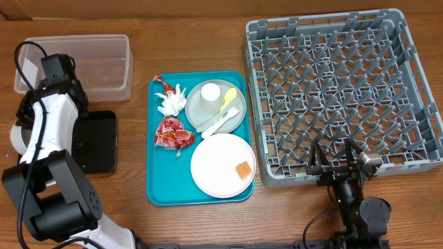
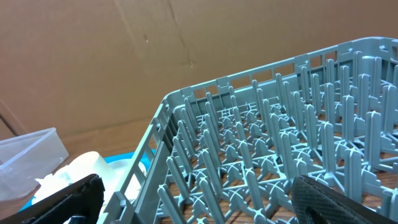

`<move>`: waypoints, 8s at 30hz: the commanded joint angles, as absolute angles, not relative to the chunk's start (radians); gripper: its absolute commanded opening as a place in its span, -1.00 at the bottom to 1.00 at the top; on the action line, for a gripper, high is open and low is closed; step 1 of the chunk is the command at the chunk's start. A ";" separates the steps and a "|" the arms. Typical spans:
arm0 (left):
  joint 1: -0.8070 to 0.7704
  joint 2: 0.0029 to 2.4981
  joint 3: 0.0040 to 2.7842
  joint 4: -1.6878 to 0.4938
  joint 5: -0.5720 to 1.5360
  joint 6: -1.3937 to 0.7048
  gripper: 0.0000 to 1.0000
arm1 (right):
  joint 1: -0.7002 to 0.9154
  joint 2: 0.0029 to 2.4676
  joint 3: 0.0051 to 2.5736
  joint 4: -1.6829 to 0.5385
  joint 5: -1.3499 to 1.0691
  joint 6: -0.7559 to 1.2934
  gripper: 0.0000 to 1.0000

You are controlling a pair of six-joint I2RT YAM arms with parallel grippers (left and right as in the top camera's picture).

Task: Sort waste into correct bins and load items into the dishwasher rack
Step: 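Tilt the bowl with the left gripper, pouring rice onto the black tray, then carry the empty bowl back and set it on the teal tray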

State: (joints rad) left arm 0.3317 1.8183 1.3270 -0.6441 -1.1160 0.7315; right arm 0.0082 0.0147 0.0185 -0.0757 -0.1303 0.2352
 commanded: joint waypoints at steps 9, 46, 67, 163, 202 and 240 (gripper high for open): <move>0.302 1.823 1.274 -0.620 -1.137 0.745 -0.92 | 0.006 0.005 0.008 -0.072 -0.125 0.235 1.00; 0.272 1.828 1.209 -0.420 -1.190 0.941 -0.92 | 0.006 0.005 0.008 -0.072 -0.125 0.235 1.00; 0.265 1.829 1.200 -0.407 -1.212 1.012 -0.92 | 0.006 0.005 0.008 -0.072 -0.125 0.235 1.00; 0.191 1.829 1.200 -0.307 -1.223 0.897 -0.92 | 0.006 0.005 0.008 -0.072 -0.125 0.235 1.00; 0.268 1.474 1.456 -0.925 -0.245 0.104 -0.91 | 0.006 0.005 0.008 -0.072 -0.125 0.235 1.00; 0.104 1.449 1.034 -1.201 0.249 -0.109 -0.92 | 0.006 0.005 0.008 -0.072 -0.125 0.235 1.00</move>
